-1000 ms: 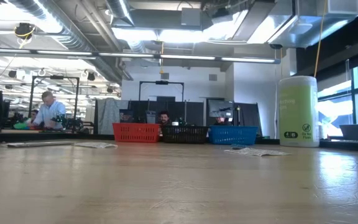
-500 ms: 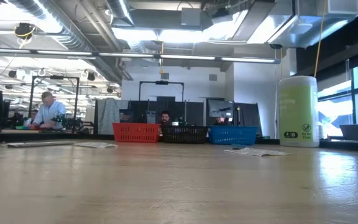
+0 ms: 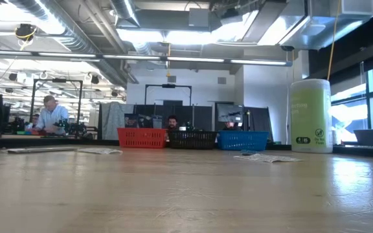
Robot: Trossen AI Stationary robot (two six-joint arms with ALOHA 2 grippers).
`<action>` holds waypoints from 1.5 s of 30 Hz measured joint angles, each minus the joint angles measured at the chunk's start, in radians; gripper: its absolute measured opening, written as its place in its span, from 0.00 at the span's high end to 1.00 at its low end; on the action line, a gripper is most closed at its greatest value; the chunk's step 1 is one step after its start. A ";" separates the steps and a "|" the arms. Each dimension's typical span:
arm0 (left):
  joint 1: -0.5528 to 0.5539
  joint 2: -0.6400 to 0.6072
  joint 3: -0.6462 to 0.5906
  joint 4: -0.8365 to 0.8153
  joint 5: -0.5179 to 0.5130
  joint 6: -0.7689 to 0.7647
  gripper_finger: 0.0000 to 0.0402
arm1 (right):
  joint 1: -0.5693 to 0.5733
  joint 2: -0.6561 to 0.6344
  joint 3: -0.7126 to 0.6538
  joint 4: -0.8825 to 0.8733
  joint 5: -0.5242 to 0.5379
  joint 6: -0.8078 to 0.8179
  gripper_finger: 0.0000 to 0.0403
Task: Pick & Place Travel size toiletries
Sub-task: Put the blue shave cream into the red bin
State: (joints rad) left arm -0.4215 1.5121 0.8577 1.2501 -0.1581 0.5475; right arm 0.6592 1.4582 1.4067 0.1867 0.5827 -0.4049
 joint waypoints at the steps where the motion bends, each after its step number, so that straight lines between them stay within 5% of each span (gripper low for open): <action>1: 0.000 0.000 0.000 0.003 -0.001 0.004 0.52 | -0.004 0.000 0.000 0.000 0.000 0.000 0.66; 12: 0.028 0.000 0.001 0.003 -0.007 0.009 0.55 | -0.051 0.000 0.000 0.004 -0.068 0.005 0.68; 26: 0.051 0.001 0.002 0.003 0.073 -0.061 0.93 | -0.062 0.001 0.000 -0.019 -0.076 0.031 0.68; 30: 0.051 0.001 0.002 0.003 0.062 -0.073 0.98 | -0.062 0.001 0.000 -0.024 -0.068 0.043 0.57; 39: 0.025 -0.064 0.002 -0.071 -0.041 -0.039 0.99 | 0.036 -0.055 0.000 -0.164 0.215 0.097 0.39; 45: 0.014 -0.188 0.002 -0.288 -0.177 -0.048 0.99 | 0.102 -0.119 0.000 -0.535 0.303 0.400 0.41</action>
State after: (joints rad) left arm -0.4080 1.3244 0.8597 0.9622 -0.3355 0.4993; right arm 0.7612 1.3391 1.4071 -0.3486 0.8856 -0.0047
